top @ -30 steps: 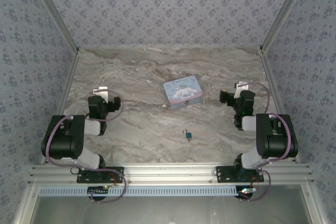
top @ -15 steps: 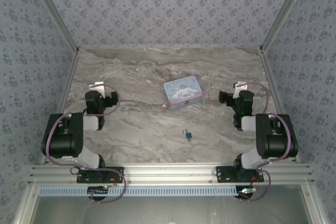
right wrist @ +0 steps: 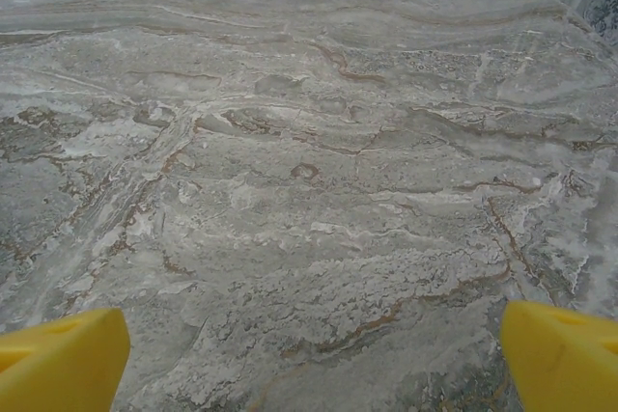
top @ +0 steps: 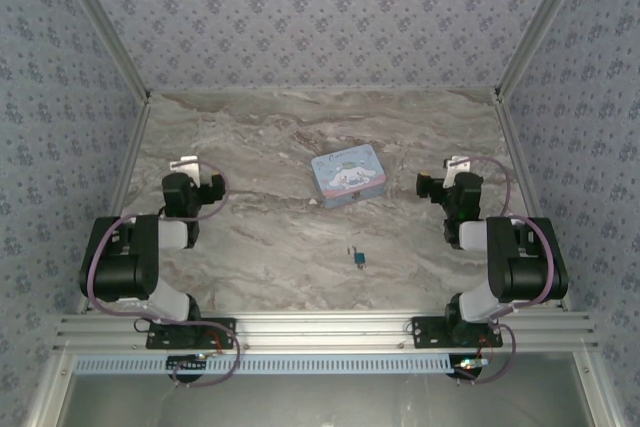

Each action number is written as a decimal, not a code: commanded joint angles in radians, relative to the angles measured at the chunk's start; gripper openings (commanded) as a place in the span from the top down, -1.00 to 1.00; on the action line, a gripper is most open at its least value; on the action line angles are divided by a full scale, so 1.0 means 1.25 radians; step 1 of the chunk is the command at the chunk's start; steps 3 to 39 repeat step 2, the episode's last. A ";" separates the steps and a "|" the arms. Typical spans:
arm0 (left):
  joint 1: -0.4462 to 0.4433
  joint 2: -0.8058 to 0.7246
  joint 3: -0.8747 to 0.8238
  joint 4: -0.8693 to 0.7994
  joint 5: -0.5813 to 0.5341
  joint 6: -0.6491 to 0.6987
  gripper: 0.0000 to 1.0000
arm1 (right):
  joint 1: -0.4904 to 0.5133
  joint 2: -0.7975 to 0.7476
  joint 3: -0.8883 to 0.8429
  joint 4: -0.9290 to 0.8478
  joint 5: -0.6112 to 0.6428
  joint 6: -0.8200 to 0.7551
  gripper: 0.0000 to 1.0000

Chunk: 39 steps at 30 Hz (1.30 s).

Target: Unlock the padlock with the key

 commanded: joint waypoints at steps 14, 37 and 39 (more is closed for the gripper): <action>-0.004 -0.002 0.010 0.003 0.005 -0.006 -0.99 | 0.000 0.005 0.006 -0.002 0.012 -0.013 -1.00; -0.004 -0.002 0.010 0.003 0.005 -0.006 -0.99 | 0.000 0.005 0.006 -0.002 0.012 -0.013 -1.00; -0.004 -0.002 0.010 0.003 0.005 -0.006 -0.99 | 0.000 0.005 0.006 -0.002 0.012 -0.013 -1.00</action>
